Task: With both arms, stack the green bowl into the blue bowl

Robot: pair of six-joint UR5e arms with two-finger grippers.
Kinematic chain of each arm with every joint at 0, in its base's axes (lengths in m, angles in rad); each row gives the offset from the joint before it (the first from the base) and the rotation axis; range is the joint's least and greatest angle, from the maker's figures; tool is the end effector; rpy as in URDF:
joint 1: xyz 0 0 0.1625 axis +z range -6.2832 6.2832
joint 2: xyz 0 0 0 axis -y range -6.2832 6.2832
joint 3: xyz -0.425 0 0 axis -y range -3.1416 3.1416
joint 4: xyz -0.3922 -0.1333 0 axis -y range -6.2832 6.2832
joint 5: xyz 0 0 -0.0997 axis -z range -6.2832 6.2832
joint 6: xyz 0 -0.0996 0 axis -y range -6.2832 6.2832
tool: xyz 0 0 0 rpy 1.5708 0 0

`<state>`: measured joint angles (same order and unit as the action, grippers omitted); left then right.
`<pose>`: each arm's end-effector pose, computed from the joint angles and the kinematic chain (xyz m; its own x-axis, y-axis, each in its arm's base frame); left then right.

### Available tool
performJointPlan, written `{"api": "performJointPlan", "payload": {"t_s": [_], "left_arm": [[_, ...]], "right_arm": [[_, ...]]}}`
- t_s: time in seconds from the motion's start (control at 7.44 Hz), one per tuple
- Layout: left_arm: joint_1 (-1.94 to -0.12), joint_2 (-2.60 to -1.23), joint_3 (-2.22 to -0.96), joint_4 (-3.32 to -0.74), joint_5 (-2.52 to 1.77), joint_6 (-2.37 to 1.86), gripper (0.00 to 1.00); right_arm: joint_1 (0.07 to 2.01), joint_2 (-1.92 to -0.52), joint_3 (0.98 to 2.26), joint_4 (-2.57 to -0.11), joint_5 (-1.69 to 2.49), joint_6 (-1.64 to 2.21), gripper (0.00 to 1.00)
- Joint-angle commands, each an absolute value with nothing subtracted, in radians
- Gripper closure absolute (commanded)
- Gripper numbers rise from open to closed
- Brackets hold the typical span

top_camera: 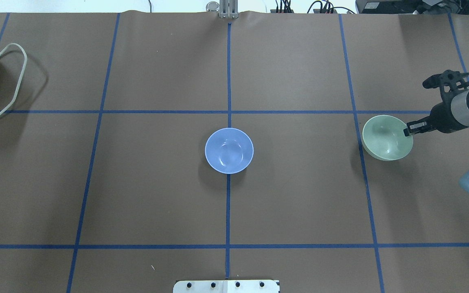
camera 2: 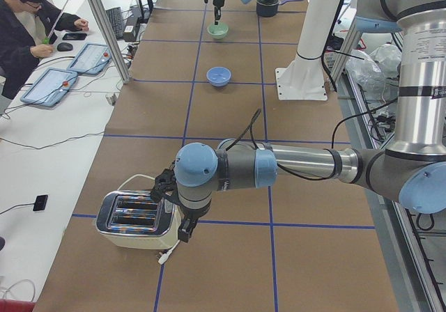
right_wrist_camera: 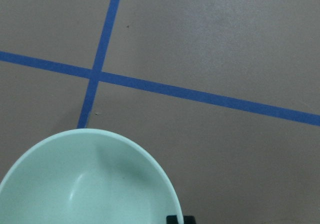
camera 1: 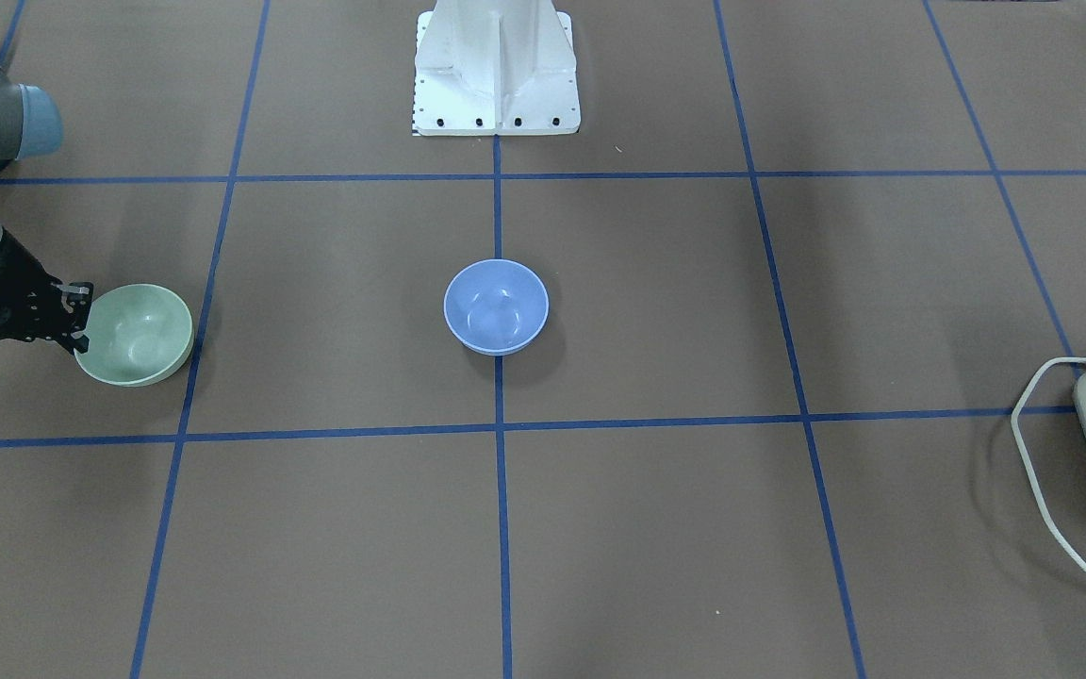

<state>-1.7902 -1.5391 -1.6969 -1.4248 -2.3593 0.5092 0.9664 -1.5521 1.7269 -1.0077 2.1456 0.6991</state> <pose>-0.1641 -0.4480 0.6256 0.6997 0.3100 -0.6436 -0.1417 0.9433 0.3003 -0.2327 -0.4763 0.5140 0.6401 -0.2036 0.7408 0.0111 0.9666 0.2561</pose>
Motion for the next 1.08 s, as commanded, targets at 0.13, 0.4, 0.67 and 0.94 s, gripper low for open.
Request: {"api": "performJointPlan", "payload": {"t_s": [0.13,0.4,0.67,0.94], "left_arm": [[-1.789,-1.516,-1.700,-1.446,-2.361,0.506,0.00],[-1.789,-1.508,-1.701,-1.448,-2.361,0.506,0.00],[-1.789,-1.503,-1.701,-1.448,-2.364,0.505,0.00],[-1.789,-1.502,-1.697,-1.448,-2.362,0.506,0.00]], "right_arm": [[0.921,-1.329,1.746,-1.012,2.151,1.077,1.00],[0.785,-1.127,1.746,-1.178,2.027,1.306,1.00],[0.637,-0.920,1.744,-1.445,1.851,1.470,1.00],[0.515,-0.890,1.743,-1.497,1.743,1.525,1.00]]}}
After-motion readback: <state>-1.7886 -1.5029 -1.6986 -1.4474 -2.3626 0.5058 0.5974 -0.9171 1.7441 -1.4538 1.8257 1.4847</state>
